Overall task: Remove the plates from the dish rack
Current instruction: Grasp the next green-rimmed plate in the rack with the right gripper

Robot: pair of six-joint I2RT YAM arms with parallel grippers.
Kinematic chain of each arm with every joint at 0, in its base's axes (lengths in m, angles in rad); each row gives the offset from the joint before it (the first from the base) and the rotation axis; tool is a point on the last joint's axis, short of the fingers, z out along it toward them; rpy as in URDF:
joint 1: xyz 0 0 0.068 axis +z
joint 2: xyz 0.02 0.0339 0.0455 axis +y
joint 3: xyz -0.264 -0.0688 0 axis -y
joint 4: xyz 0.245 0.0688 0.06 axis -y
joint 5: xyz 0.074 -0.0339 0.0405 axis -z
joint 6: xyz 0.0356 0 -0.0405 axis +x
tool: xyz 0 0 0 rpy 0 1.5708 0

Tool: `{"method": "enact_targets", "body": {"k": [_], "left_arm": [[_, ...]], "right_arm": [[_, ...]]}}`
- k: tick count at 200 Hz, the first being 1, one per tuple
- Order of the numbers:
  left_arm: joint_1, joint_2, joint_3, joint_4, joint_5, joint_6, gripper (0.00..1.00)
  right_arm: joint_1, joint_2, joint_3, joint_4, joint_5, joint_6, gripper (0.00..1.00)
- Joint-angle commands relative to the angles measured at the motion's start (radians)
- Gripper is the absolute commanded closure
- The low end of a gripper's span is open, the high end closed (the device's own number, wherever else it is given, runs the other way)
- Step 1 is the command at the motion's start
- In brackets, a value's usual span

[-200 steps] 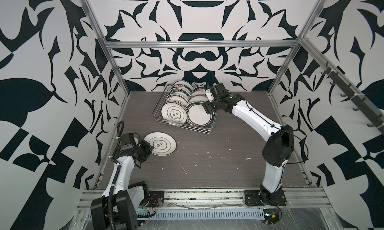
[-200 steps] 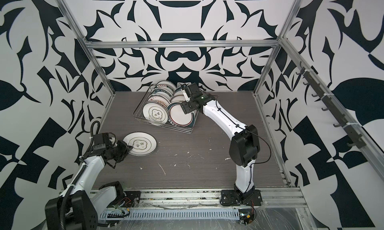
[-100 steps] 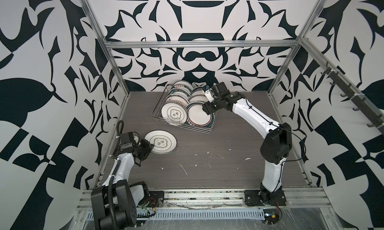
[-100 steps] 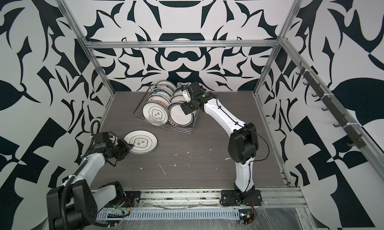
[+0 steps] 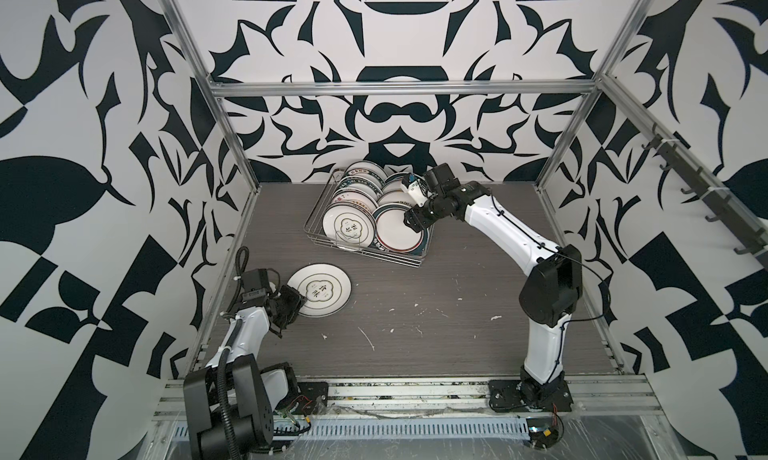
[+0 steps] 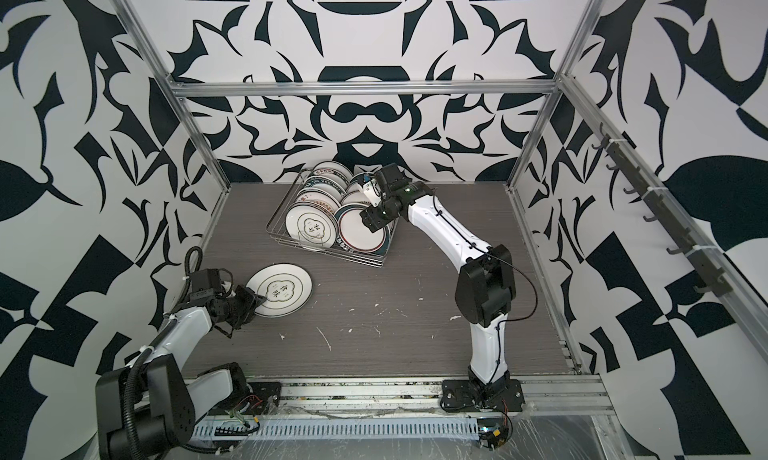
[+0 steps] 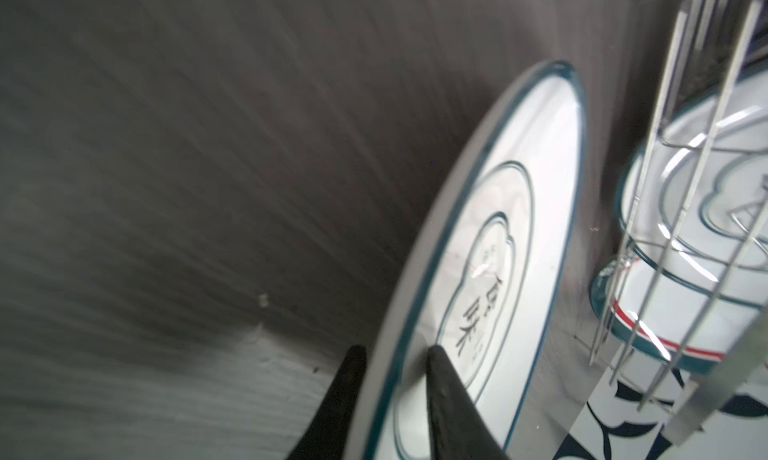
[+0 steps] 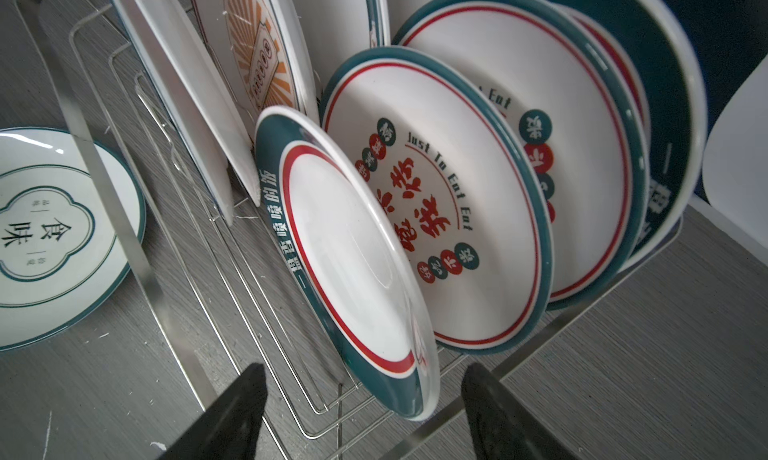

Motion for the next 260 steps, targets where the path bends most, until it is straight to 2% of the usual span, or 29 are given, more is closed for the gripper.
{"method": "enact_targets", "body": {"k": [1, 30, 49, 72, 129, 169, 180, 200, 226, 260], "left_arm": [[0.004, 0.006, -0.022, -0.072, -0.058, -0.008, 0.64], [0.005, -0.016, -0.028, -0.086, -0.078, -0.014, 0.49], [0.004, -0.028, -0.03, -0.094, -0.088, -0.02, 0.45], [0.005, -0.039, -0.026, -0.116, -0.109, -0.026, 0.33], [0.005, -0.142, 0.057, -0.277, -0.153, -0.035, 0.21], [0.007, -0.213, 0.055, -0.238, -0.126, -0.074, 0.18], [0.005, -0.22, 0.05, -0.212, -0.091, -0.077, 0.16], [0.006, -0.239, 0.057, -0.182, -0.065, -0.091, 0.0], [0.005, -0.26, 0.082, -0.143, -0.05, -0.082, 0.01], [0.004, -0.23, 0.142, -0.119, -0.028, -0.065, 0.01]], "right_arm": [[-0.005, -0.026, 0.034, -0.015, -0.02, -0.017, 0.22], [-0.005, -0.029, 0.021, -0.016, -0.022, -0.021, 0.21], [-0.006, -0.031, 0.013, -0.016, -0.022, -0.024, 0.21], [-0.01, -0.029, 0.008, -0.015, -0.024, -0.027, 0.21], [-0.016, -0.013, 0.011, 0.002, -0.034, -0.028, 0.24], [-0.028, 0.029, 0.042, 0.016, -0.061, -0.027, 0.27], [-0.033, 0.049, 0.061, 0.012, -0.075, -0.027, 0.3], [-0.036, 0.078, 0.082, 0.006, -0.108, -0.024, 0.34], [-0.039, 0.108, 0.095, 0.014, -0.114, -0.022, 0.4], [-0.047, 0.127, 0.09, 0.019, -0.133, -0.023, 0.62]]}}
